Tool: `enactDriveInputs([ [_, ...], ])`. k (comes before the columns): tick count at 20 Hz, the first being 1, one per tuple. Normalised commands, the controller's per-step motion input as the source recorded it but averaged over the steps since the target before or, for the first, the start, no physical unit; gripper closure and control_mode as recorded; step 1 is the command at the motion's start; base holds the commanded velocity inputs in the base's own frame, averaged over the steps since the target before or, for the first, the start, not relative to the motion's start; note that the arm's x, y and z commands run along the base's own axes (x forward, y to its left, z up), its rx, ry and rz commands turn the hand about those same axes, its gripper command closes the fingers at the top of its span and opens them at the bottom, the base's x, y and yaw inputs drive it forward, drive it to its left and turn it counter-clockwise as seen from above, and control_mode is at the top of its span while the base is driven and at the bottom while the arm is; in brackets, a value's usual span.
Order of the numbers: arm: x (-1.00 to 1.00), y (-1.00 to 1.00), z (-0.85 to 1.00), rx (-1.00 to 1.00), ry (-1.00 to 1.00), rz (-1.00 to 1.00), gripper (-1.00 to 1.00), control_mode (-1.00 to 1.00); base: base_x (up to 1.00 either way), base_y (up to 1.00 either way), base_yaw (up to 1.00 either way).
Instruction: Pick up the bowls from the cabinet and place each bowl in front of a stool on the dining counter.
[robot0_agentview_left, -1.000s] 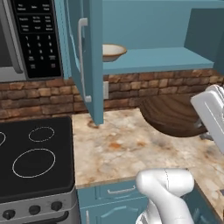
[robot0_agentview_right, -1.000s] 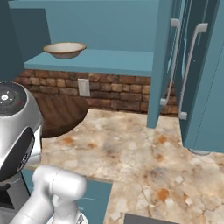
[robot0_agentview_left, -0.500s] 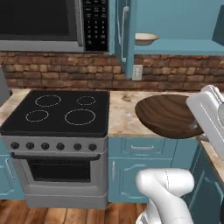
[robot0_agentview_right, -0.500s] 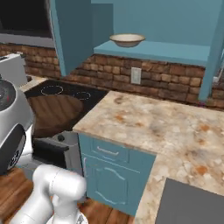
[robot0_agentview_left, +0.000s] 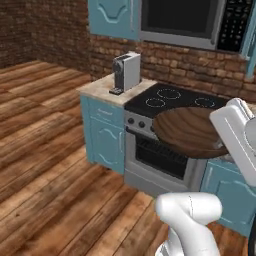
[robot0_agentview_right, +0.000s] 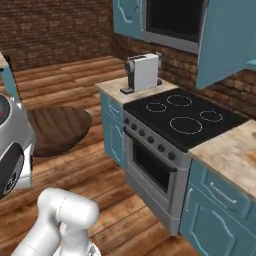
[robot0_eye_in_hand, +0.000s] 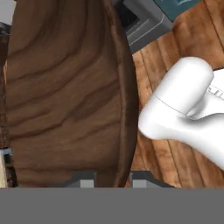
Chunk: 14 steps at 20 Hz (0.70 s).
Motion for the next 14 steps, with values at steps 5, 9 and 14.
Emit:
enactDriveInputs([
  [5, 0.00, 0.00, 0.00, 0.00, 0.00, 0.00, 1.00, 1.00, -0.07, 0.09, 1.00],
  [9, 0.00, 0.00, 0.00, 0.00, 0.00, 0.00, 1.00, 1.00, 0.00, 0.22, 0.98],
  [14, 0.00, 0.00, 0.00, 0.00, 0.00, 0.00, 1.00, 1.00, 0.85, 0.21, 0.50],
])
